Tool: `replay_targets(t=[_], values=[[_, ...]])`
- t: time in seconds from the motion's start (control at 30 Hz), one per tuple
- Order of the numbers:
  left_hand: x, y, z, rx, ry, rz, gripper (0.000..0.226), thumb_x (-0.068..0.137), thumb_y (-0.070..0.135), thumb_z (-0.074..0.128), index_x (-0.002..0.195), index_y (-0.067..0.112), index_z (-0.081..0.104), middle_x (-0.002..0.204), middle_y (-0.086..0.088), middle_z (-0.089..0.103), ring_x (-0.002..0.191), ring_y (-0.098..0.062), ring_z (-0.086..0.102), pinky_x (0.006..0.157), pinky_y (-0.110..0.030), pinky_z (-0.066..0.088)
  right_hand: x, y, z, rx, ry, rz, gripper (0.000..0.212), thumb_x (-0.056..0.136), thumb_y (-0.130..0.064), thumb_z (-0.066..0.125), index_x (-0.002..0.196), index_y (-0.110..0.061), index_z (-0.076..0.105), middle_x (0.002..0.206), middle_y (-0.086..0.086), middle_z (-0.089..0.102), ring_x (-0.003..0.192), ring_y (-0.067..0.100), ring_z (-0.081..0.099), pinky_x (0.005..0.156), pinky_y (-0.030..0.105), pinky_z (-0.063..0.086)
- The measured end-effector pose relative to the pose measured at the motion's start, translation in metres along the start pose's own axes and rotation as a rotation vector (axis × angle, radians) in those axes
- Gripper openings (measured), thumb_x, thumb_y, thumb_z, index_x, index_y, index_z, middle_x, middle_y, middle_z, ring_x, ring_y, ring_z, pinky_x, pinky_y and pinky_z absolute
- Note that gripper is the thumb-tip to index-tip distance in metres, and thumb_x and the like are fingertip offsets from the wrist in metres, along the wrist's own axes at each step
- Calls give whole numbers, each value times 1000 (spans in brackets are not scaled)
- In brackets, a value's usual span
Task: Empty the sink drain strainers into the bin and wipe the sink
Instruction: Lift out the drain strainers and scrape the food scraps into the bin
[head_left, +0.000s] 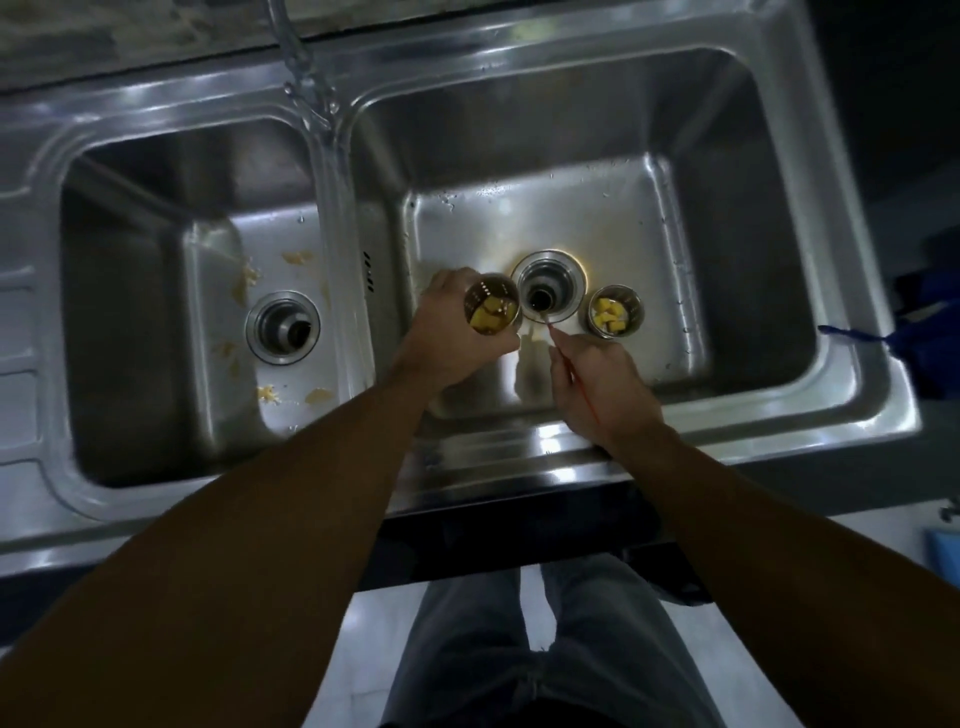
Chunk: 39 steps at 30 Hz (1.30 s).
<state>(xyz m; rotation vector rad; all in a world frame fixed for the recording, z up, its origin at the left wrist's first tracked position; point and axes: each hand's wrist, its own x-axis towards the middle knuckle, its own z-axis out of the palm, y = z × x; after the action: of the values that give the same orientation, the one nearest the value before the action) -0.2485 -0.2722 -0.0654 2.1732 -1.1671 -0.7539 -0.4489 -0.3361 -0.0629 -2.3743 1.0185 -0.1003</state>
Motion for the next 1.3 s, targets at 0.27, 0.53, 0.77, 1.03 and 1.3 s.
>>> replay_targets(t=[0.27,0.53,0.77,1.03,1.3], values=[[-44,55,-19,-110,86,-3,76,59,31,92,126,24,56,111,14,61,92,11,58,71,6,39,-14,-1,-30,310,389,52,22,99,-16,54,104,-12,74,80,5,75,69,12,68,69,15,51],[-113,141,40,-229,116,115,73,57,45,87,122,30,58,108,22,62,97,13,59,86,-9,47,-122,41,-113,466,582,13,32,103,-13,49,132,-10,63,100,1,65,84,-6,59,77,4,45],[-174,219,137,-322,8,377,72,60,37,92,121,13,61,116,0,68,107,-8,65,91,-18,51,-238,80,-149,414,881,243,28,100,-6,57,126,-3,67,111,9,64,94,6,62,81,17,50],[-212,225,230,-223,-331,410,83,55,32,95,127,15,57,123,1,61,116,-11,58,97,-25,53,-343,131,-135,444,1084,377,22,99,-6,60,116,4,70,108,18,71,99,29,72,86,47,59],[-200,165,308,21,-581,349,85,60,44,94,133,18,57,130,1,62,123,-19,57,99,-43,54,-400,163,-55,562,779,560,19,90,6,66,105,0,76,100,9,75,91,17,73,83,30,61]])
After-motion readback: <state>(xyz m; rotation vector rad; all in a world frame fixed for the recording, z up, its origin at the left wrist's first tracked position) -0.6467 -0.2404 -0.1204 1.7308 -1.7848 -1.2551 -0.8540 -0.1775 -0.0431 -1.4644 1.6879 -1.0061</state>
